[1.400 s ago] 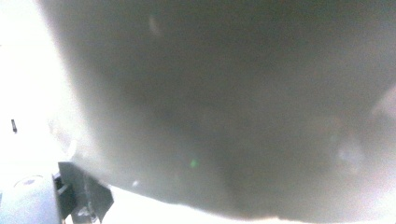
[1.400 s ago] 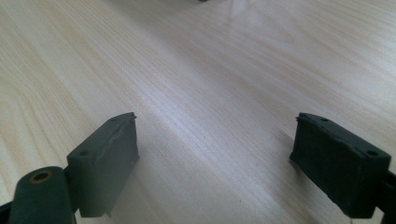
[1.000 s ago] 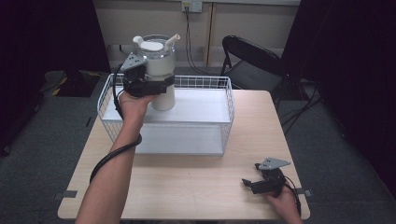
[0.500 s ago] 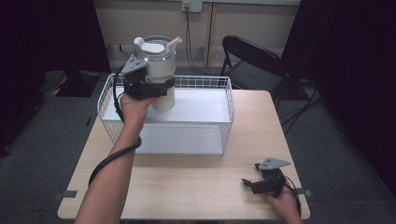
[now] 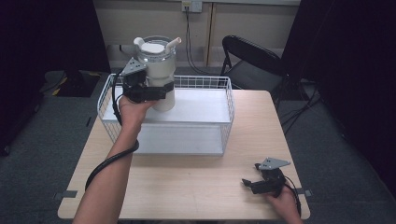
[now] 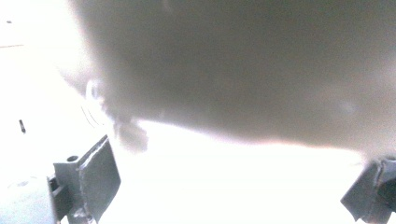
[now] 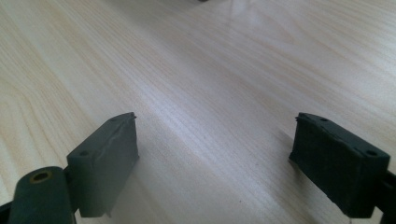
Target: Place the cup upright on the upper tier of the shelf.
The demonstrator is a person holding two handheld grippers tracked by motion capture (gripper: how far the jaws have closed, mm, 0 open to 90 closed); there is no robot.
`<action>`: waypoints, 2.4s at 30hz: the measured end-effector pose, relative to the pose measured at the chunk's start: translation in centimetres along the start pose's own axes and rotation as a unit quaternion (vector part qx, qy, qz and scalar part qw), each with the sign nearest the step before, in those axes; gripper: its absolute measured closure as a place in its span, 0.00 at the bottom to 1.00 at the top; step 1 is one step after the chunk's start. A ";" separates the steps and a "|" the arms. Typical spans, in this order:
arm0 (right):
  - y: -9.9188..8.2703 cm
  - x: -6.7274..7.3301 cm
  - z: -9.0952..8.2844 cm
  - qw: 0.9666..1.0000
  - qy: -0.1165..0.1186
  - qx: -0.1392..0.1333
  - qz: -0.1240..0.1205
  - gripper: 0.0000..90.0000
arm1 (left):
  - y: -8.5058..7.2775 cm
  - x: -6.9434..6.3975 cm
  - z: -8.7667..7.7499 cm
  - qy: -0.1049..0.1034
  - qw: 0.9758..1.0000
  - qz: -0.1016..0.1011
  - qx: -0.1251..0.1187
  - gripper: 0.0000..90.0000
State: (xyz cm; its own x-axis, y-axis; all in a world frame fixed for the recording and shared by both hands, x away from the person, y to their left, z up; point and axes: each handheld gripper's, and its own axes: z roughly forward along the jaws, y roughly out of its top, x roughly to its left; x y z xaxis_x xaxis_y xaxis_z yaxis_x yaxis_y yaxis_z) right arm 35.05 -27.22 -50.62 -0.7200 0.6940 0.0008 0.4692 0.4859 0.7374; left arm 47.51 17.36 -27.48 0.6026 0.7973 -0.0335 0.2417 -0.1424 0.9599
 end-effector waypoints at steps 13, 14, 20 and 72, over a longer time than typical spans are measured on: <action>0.0 0.0 0.0 1.000 0.000 0.000 0.000 0.15 | -0.8 -0.1 -1.7 -0.002 0.999 0.000 0.035 0.11; 0.0 0.0 0.0 1.000 0.000 0.000 0.000 0.15 | -0.9 -0.1 -1.9 -0.004 0.999 -0.001 0.036 0.11; 0.0 0.0 0.0 1.000 0.000 0.000 0.000 0.15 | -1.4 -0.4 -3.5 -0.020 0.999 0.007 0.040 0.13; 0.0 0.0 0.0 1.000 0.001 0.001 0.000 0.15 | -10.9 -2.9 -7.7 -0.081 0.994 -0.017 0.067 0.17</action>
State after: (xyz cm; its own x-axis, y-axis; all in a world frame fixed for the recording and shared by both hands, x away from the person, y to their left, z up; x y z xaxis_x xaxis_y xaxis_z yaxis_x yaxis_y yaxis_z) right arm 35.06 -27.23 -50.62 -0.7205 0.6935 0.0026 0.4712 0.4868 0.7355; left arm 37.24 21.14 -35.68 0.7038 0.7002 -0.1202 0.3567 -0.2020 0.9121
